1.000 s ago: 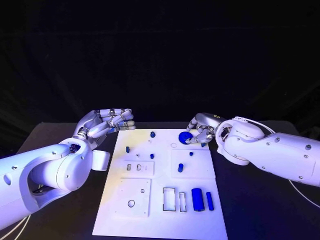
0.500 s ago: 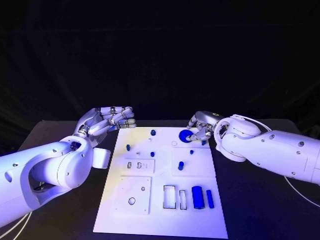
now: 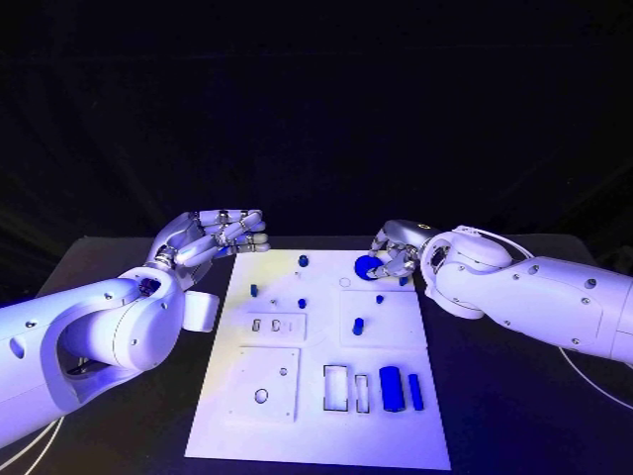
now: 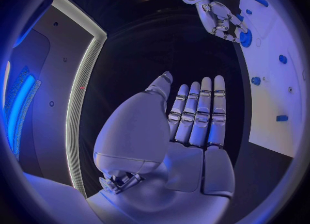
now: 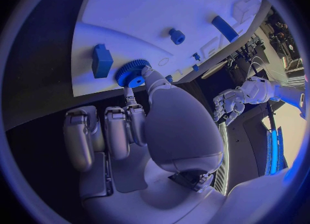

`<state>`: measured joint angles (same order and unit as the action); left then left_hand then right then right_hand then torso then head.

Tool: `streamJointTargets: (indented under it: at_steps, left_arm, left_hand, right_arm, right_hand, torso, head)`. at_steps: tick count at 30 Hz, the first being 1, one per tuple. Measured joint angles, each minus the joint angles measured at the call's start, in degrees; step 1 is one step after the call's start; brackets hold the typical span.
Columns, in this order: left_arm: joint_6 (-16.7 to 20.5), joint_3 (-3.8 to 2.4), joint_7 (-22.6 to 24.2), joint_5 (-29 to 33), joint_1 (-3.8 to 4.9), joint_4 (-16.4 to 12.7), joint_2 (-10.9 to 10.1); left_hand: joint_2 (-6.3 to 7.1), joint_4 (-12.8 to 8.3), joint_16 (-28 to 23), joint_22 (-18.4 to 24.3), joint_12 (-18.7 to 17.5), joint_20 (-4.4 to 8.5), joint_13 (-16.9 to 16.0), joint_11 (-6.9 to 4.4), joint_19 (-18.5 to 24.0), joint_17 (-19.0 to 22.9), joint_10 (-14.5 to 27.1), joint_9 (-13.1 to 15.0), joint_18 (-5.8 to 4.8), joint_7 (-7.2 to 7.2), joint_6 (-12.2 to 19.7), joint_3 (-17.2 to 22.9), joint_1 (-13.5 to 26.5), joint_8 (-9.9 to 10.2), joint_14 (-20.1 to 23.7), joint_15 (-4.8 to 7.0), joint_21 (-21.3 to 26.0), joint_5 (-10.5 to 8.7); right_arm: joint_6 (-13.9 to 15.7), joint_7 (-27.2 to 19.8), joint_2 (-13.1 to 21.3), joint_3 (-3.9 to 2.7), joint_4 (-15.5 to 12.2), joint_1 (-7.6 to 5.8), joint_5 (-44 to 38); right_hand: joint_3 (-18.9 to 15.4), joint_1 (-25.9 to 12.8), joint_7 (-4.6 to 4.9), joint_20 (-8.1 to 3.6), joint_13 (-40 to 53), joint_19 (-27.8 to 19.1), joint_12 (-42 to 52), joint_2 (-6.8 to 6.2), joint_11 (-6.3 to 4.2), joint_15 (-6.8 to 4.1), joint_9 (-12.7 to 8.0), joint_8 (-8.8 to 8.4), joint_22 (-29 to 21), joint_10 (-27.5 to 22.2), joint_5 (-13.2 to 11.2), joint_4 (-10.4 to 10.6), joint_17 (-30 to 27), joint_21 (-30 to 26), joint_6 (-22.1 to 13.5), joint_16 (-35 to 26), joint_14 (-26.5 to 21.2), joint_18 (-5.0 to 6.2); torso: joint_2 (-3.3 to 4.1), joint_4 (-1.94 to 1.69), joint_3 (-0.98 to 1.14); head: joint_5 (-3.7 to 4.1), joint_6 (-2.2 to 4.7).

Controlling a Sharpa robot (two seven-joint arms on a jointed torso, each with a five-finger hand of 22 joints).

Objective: Assemble the parts on the task board

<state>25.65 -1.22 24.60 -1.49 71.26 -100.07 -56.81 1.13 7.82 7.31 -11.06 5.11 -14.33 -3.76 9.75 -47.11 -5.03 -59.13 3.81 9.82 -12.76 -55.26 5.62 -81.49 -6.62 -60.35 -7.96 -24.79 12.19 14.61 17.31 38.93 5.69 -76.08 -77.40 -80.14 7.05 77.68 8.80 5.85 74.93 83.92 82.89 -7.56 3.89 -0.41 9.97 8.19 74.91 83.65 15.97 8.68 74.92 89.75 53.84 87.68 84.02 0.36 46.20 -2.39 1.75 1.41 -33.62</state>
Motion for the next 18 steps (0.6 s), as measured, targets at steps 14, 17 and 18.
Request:
streamJointTargets:
  at_steps: [14, 17, 18]
  left_arm:
    - [-0.04, 0.0, -0.18, 0.01, 0.0, 0.0, -0.06]
    - [-0.05, 0.0, -0.22, 0.01, 0.0, 0.0, -0.07]
    - [-0.06, 0.0, -0.23, 0.01, 0.0, 0.0, -0.07]
  left_hand:
    - [0.0, 0.0, 0.0, 0.0, 0.0, 0.0, 0.0, 0.0, 0.0, 0.0, 0.0, 0.0, 0.0, 0.0, 0.0, 0.0, 0.0, 0.0, 0.2, -0.2, 0.0, 0.0]
    - [0.0, 0.0, -0.24, 0.0, 0.0, 0.0, 0.0, 0.0, 0.0, 0.0, 0.0, 0.0, 0.0, 0.0, 0.0, 0.0, 0.0, 0.0, 0.2, -0.2, 0.0, 0.0]
    - [0.0, 0.0, -0.24, 0.0, 0.0, 0.0, 0.0, 0.0, 0.0, 0.0, 0.0, 0.0, 0.0, 0.0, 0.0, 0.0, 0.0, 0.0, 0.2, -0.2, 0.0, 0.0]
  right_arm:
    - [-0.3, 0.03, -0.27, -0.12, -0.07, 0.1, -1.25]
    - [0.07, 0.13, -0.28, -0.12, -0.18, 0.19, -1.77]
    - [0.35, 0.17, -0.28, -0.08, -0.27, 0.22, -2.0]
  right_hand:
    - [2.09, 1.52, -0.88, 0.0, -0.01, 0.0, 1.34, 1.52, -0.48, 0.0, 0.37, 1.56, -0.01, 0.47, -0.15, -1.13, -0.01, 0.0, 3.57, 0.22, 0.0, 0.0]
    - [3.03, 1.65, -1.02, -0.15, -0.01, 0.14, 2.0, 1.69, -0.91, -0.44, 0.38, 1.98, -0.01, 0.28, -0.38, -1.25, -0.01, 0.0, 4.15, 0.22, 0.01, 0.01]
    - [3.25, 1.72, -0.87, -0.25, -0.01, 0.21, 2.26, 1.77, -1.03, -0.53, 0.38, 2.03, -0.01, 0.4, -0.37, -1.33, -0.01, 0.0, 4.29, 0.22, -0.07, 0.01]
  torso:
    - [0.0, -0.02, 0.02]
    - [0.0, -0.02, 0.02]
    - [0.0, -0.02, 0.02]
  head:
    - [-0.2, -0.25]
    - [-0.23, -0.26]
    - [-0.23, -0.28]
